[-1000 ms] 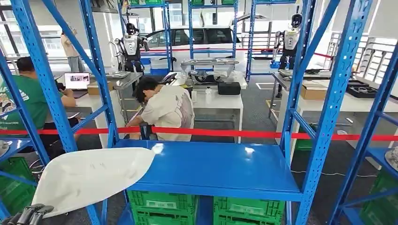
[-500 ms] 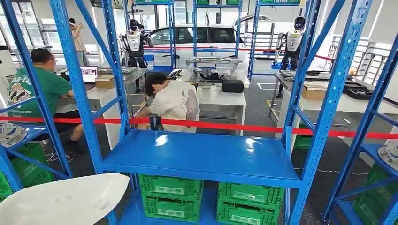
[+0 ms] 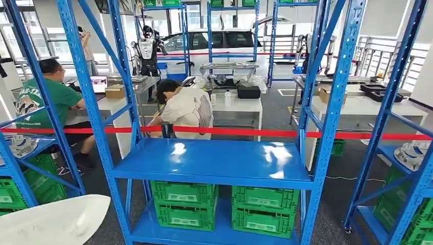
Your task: Take the parts from the cabinet and place them on the table.
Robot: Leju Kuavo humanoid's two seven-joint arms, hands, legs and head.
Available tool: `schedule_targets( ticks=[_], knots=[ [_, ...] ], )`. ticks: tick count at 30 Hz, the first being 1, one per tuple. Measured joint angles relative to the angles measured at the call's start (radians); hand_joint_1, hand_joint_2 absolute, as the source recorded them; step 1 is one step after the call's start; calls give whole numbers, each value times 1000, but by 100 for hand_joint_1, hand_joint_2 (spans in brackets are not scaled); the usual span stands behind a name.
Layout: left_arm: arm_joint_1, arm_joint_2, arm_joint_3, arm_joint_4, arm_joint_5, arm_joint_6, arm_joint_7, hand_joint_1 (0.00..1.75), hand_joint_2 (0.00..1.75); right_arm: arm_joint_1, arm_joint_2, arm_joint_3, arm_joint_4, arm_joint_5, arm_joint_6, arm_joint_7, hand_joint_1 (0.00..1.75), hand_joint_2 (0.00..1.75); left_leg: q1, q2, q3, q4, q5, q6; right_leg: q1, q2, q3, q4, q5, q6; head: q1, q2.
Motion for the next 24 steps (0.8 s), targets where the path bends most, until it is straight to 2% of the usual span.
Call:
schedule_targets(
  ticks=[1, 2, 3, 4, 5, 6, 7, 8, 9, 10, 11, 12, 14, 15, 16, 17, 18, 19, 20, 21, 22, 23, 24],
  knots=[
    [-3, -19, 8, 2, 0, 9, -20, 175, 175, 1, 0, 0, 0, -5, 0, 6, 0, 0, 3, 0, 0, 49, 0, -4, 0, -2, -18, 3, 13, 2, 0, 0],
    [-9, -39, 22, 5, 0, 20, -56, 175, 175, 2, 0, 0, 0, -10, 0, 16, 0, 0, 7, 0, 11, 65, 33, -7, 0, -4, -39, 6, 26, 6, 0, 0],
    [-14, -58, 32, 8, 0, 27, -78, 175, 175, 3, 0, 0, 0, -14, 0, 18, 0, 0, 10, 0, 37, 45, 75, -8, -1, -7, -60, 11, 38, 9, 0, 0],
    [-19, -74, 47, 10, 0, 32, -99, 175, 175, 4, 0, 0, 0, -14, 0, 20, 0, 0, 13, 0, 84, -6, 110, -11, -2, -7, -83, 18, 50, 13, 0, 0],
    [-24, -100, 66, 11, 0, 38, -123, 175, 175, 4, 0, 0, 0, -15, 0, 22, 0, 0, 16, 0, 149, -87, 118, -13, -4, -6, -100, 27, 60, 18, -1, 0],
    [-33, -117, 79, 11, 0, 42, -149, 175, 175, 4, 0, 0, 0, -16, 0, 19, 0, 0, 19, -1, 218, -191, 64, -13, -4, -6, -111, 36, 69, 24, 0, 0],
    [-40, -135, 90, 10, 0, 45, -171, 175, 175, 7, 0, 0, 0, -16, 0, 10, 0, 0, 9, -3, 268, -270, 33, -5, -1, -4, -116, 45, 74, 31, -1, 0],
    [-42, -159, 106, 7, 0, 48, -197, 175, 175, 8, 0, 0, 0, -15, 0, 2, 0, 0, 6, -6, 249, -254, 40, 10, -3, -4, -108, 38, 82, 38, 5, 0],
    [-45, -181, 123, 0, 0, 53, -214, 175, 175, 7, 0, 0, 0, -13, 0, -4, 0, 0, 5, -7, 252, -259, 39, 16, -6, -3, -110, 40, 88, 42, 0, 0],
    [-49, -201, 139, -7, 0, 54, -229, 175, 175, 5, 1, 0, 0, -13, 0, -9, 0, 0, -2, -6, 248, -255, 45, 28, -12, -2, -109, 34, 98, 51, 2, 0],
    [-50, -225, 155, -17, 0, 55, -237, 175, 175, 6, 2, 0, 0, -9, 0, -10, 0, 0, -3, -3, 239, -259, 59, 41, -12, 0, -114, 31, 110, 62, 0, 0],
    [-53, -241, 163, -26, 0, 55, -237, 175, 175, 6, 2, 1, 0, -7, 0, -11, 0, 0, 1, 3, 225, -260, 74, 51, -19, 4, -126, 47, 83, 66, 0, -3],
    [-53, -263, 180, -44, 0, 53, -236, 175, 175, 8, 3, 2, 0, -7, 0, -24, 0, 0, 0, 2, 193, -260, 99, 65, -18, 5, -155, 149, -57, 69, 5, -2],
    [-53, -273, 185, -50, 0, 52, -235, 175, 175, 7, 3, 3, 0, -8, 1, -33, 0, 0, -2, 2, 178, -259, 111, 66, -18, 5, -169, 221, -113, 70, 5, -2],
    [-53, -281, 190, -56, 0, 51, -234, 175, 175, 6, 4, 3, 0, -8, 0, -39, 0, 0, -5, 3, 160, -257, 124, 66, -17, 5, -180, 298, -145, 70, 6, -1],
    [-53, -287, 193, -60, 0, 51, -234, 175, 175, 5, 4, 3, 0, -8, 0, -44, 0, 0, -8, 3, 149, -255, 137, 66, -17, 6, -179, 345, -137, 68, 5, -1],
    [-52, -290, 196, -61, 0, 51, -233, 175, 175, 5, 4, 3, 0, -9, 0, -44, 0, 0, -10, 4, 129, -252, 149, 66, -16, 6, -162, 351, -105, 65, 6, -1],
    [-51, -291, 200, -64, 0, 50, -233, 175, 175, 5, 4, 3, 0, -9, 1, -44, 0, 0, -11, 3, 109, -247, 162, 64, -15, 6, -126, 320, -62, 60, 6, -1],
    [-50, -294, 204, -67, 0, 50, -233, 175, 175, 5, 4, 3, 0, -10, 0, -44, 0, 0, -11, 3, 90, -241, 171, 62, -12, 7, -74, 257, -31, 55, 6, -1],
    [-50, -294, 206, -70, 0, 50, -233, 175, 175, 4, 4, 3, 0, -10, 0, -44, 0, 0, -11, 2, 77, -234, 179, 58, -8, 8, -6, 167, -27, 48, 7, -1],
    [-49, -295, 206, -73, 0, 50, -233, 175, 175, 3, 3, 3, 0, -10, 0, -44, 0, 0, -13, 2, 68, -227, 185, 53, -1, 8, 77, 59, -60, 39, 7, -1],
    [-49, -295, 207, -76, 0, 50, -233, 175, 175, 2, 3, 3, 0, -10, 0, -44, 0, 0, -15, 4, 63, -224, 192, 47, 0, 8, 110, -9, -87, 38, 6, -1],
    [-48, -296, 208, -76, 0, 50, -233, 175, 175, 2, 3, 3, 0, -10, 2, -44, 0, 0, -13, 6, 62, -225, 203, 41, 3, 10, 101, -7, -85, 38, 8, -1]
  ],
)
